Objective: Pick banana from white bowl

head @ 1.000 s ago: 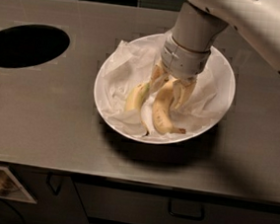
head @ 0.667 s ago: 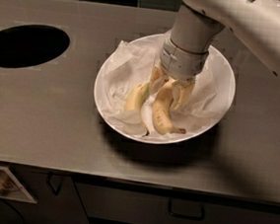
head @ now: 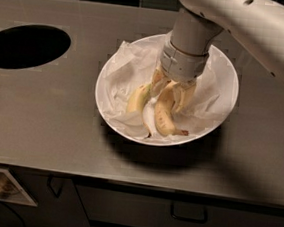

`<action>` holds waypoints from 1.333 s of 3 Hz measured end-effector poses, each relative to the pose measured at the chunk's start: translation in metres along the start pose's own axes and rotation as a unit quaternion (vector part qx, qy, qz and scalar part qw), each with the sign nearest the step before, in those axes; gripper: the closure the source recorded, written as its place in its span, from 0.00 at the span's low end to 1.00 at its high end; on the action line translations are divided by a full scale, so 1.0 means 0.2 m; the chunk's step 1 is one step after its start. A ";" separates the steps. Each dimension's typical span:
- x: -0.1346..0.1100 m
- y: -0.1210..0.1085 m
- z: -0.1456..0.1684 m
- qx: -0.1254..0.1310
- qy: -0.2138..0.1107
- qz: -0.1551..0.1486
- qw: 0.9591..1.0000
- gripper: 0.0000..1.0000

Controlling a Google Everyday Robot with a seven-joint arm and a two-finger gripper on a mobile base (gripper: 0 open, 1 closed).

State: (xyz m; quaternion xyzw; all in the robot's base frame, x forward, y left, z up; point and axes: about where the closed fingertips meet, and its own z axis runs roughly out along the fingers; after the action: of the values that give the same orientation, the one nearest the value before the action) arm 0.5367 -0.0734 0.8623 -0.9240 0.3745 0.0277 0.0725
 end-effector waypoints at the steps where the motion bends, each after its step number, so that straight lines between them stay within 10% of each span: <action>1: 0.00 0.00 0.01 -0.002 0.000 0.000 1.000 0.49; 4: 0.01 -0.01 0.01 0.001 0.001 0.000 1.000 0.59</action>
Offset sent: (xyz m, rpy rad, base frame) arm 0.0007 0.0002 -0.0016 -0.0036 0.0023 0.0007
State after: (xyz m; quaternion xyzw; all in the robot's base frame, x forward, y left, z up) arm 0.5389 -0.0722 0.8599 -0.9239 0.3746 0.0268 0.0732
